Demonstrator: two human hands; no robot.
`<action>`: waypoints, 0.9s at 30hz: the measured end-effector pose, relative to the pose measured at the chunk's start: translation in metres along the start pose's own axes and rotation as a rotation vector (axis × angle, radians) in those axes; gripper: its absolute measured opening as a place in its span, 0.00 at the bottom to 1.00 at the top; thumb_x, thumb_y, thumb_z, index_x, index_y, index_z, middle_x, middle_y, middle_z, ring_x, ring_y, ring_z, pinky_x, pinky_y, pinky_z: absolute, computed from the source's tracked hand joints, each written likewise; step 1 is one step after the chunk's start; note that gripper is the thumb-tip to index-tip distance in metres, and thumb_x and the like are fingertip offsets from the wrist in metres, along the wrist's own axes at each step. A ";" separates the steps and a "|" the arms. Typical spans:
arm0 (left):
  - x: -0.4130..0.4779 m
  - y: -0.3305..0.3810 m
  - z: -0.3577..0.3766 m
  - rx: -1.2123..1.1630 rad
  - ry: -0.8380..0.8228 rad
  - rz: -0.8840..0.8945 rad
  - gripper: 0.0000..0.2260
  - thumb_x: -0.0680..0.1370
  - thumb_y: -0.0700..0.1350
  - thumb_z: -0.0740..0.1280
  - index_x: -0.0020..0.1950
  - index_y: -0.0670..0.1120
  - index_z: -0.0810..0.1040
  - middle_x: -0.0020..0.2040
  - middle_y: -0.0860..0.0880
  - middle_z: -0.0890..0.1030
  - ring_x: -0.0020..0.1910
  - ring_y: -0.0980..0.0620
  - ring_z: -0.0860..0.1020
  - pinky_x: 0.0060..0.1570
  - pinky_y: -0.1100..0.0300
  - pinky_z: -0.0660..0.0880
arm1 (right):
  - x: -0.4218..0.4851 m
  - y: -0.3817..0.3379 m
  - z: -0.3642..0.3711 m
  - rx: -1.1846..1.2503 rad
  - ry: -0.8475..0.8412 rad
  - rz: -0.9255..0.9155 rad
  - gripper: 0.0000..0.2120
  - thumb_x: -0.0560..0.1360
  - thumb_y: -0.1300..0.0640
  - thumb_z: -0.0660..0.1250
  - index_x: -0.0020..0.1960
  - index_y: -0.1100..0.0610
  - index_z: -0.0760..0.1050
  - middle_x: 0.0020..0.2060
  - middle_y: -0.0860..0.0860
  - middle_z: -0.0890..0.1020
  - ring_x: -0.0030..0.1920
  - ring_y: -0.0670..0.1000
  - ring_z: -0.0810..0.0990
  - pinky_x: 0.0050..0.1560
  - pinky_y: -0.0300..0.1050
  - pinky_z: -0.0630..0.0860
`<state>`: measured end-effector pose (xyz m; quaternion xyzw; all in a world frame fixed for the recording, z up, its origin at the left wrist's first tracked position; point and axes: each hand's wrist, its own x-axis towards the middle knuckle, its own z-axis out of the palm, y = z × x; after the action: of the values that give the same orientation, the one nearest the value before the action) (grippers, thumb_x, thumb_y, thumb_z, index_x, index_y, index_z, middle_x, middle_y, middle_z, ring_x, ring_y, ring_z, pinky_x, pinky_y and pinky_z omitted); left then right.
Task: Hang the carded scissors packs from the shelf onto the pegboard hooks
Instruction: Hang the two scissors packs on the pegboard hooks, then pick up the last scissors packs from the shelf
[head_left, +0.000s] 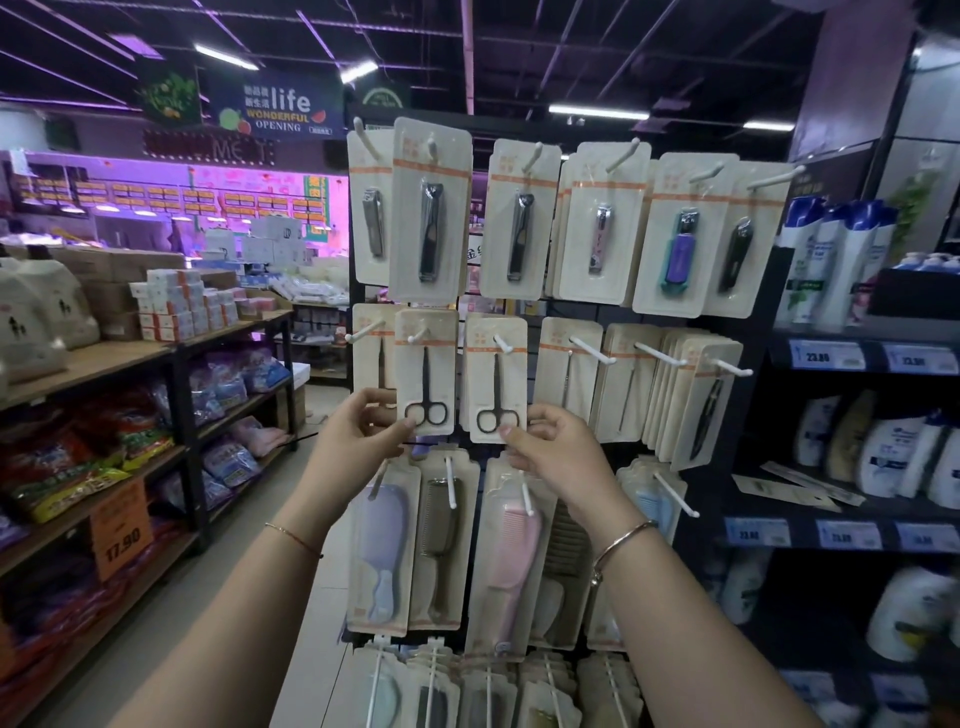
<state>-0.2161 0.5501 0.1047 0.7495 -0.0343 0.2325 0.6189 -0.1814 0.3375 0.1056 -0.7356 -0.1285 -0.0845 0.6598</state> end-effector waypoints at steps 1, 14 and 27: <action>-0.002 -0.001 -0.002 0.059 0.024 0.010 0.14 0.74 0.39 0.71 0.58 0.41 0.75 0.47 0.40 0.79 0.46 0.42 0.81 0.51 0.46 0.80 | -0.002 0.000 -0.003 -0.068 0.035 -0.010 0.07 0.73 0.56 0.72 0.48 0.51 0.76 0.49 0.54 0.81 0.47 0.53 0.83 0.53 0.51 0.82; -0.048 0.023 0.005 0.268 0.037 0.185 0.07 0.74 0.43 0.71 0.51 0.47 0.79 0.45 0.49 0.82 0.40 0.52 0.79 0.40 0.60 0.77 | -0.044 0.000 -0.039 -0.289 0.129 -0.131 0.05 0.71 0.54 0.72 0.47 0.47 0.79 0.42 0.44 0.82 0.42 0.42 0.80 0.45 0.38 0.76; -0.086 0.029 0.138 0.636 -0.298 0.504 0.09 0.75 0.51 0.64 0.54 0.51 0.77 0.50 0.51 0.79 0.48 0.50 0.78 0.48 0.53 0.76 | -0.114 0.011 -0.151 -0.934 0.261 -0.112 0.06 0.72 0.55 0.70 0.49 0.52 0.78 0.42 0.47 0.79 0.43 0.48 0.78 0.45 0.42 0.76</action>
<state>-0.2607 0.3928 0.0802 0.8965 -0.2320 0.2647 0.2691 -0.2801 0.1778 0.0792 -0.9282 -0.0325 -0.2598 0.2644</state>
